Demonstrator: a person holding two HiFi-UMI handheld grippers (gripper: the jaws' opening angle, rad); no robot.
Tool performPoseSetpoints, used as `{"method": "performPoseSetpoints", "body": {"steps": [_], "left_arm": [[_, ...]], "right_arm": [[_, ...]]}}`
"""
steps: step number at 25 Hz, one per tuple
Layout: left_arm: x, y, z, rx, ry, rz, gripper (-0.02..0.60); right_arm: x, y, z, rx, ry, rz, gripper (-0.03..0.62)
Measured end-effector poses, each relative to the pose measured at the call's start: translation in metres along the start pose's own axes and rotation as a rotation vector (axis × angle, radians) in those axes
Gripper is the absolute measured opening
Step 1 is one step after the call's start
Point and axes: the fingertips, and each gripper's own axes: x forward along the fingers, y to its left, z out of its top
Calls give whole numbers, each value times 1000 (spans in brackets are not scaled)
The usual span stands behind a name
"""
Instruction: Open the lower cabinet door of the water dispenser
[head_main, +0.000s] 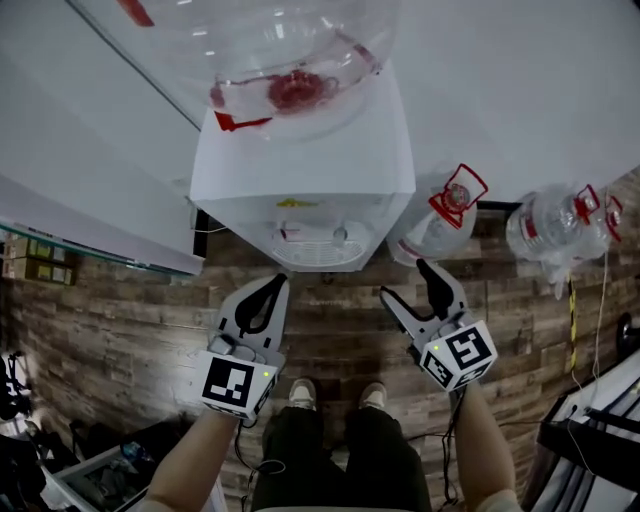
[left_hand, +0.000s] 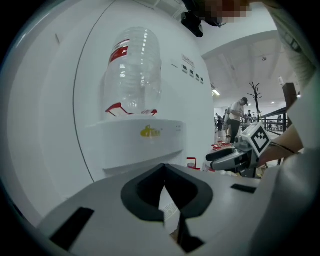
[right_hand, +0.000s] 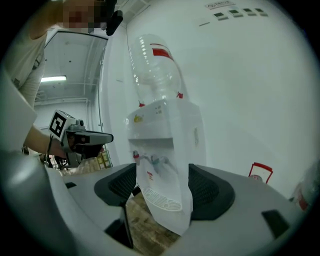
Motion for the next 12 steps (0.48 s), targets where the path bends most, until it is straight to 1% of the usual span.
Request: {"method": "performPoseSetpoints", "body": {"steps": [4, 8, 12], "left_arm": [[21, -1, -45, -47, -11, -31, 6], [44, 0, -80, -65, -15, -23, 6], [64, -5, -110, -83, -24, -35, 6]], "right_arm": [[25, -13, -44, 38, 11, 16, 335], [52, -30, -87, 50, 20, 12, 353], [72, -48, -128, 65, 36, 7, 367]]}}
